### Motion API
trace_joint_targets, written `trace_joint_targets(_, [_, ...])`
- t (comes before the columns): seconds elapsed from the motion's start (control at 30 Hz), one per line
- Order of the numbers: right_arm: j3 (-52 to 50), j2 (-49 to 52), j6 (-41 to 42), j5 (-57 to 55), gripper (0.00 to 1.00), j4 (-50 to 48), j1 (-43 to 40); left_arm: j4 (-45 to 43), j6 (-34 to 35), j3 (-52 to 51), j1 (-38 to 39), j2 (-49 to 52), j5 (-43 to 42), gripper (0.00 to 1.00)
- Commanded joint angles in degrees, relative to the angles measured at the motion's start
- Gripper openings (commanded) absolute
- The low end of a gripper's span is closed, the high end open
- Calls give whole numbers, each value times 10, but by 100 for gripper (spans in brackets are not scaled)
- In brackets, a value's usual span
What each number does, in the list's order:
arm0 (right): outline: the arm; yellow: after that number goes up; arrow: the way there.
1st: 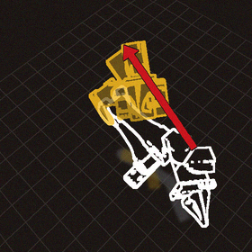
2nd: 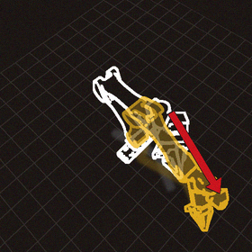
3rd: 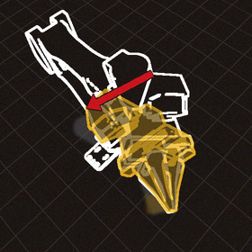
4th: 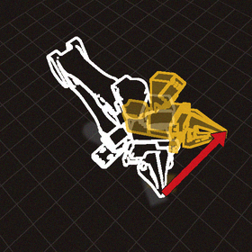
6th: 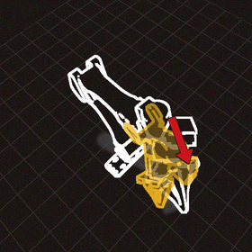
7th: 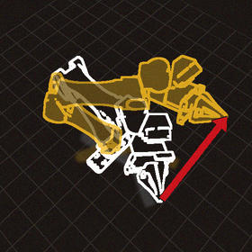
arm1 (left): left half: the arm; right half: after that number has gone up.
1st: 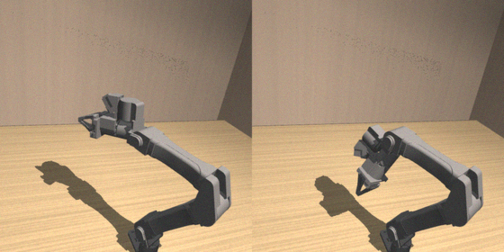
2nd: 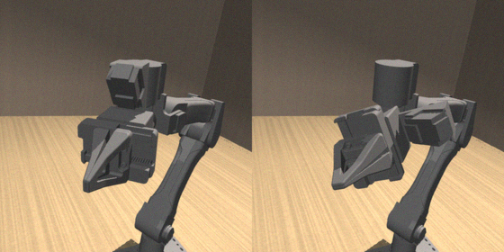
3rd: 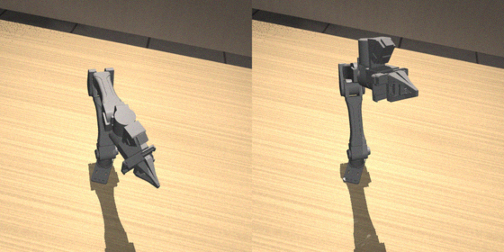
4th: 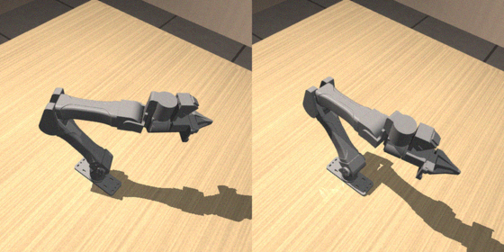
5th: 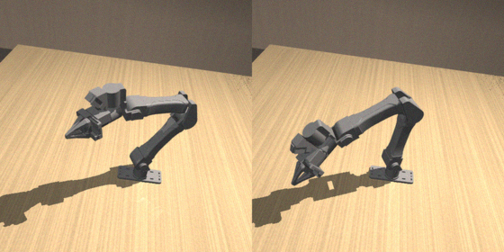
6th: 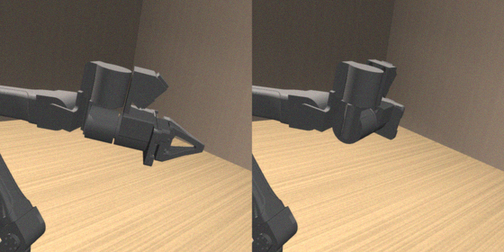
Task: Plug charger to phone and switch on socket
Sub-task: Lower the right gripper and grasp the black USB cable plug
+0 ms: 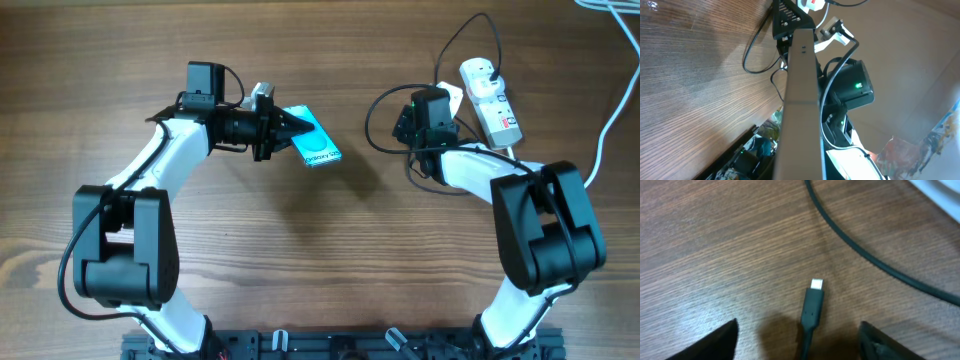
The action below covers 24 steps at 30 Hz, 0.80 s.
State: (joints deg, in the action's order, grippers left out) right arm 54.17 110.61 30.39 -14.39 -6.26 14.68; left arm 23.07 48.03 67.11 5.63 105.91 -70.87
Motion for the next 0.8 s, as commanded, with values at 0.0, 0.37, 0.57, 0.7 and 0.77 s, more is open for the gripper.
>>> trace_joint_targets(0.0, [-2,33,-7,27,61,7,-1,-2,-14,3,1,-2,-26,4])
trace_joint_targets(0.37, [-2,25,-91,165,5,52,-1,-2,-14,3,-13,-2,-26,4])
trace_joint_targets(0.57, [-2,-37,-92,189,5,188,-1,-2,-29,3,-54,-2,-30,4])
trace_joint_targets(0.7, [-2,-47,-94,189,13,261,-1,7,-42,3,-66,-2,-31,4])
trace_joint_targets(0.77, [-2,-47,-94,183,21,259,-1,7,-42,3,-66,-2,-31,4])
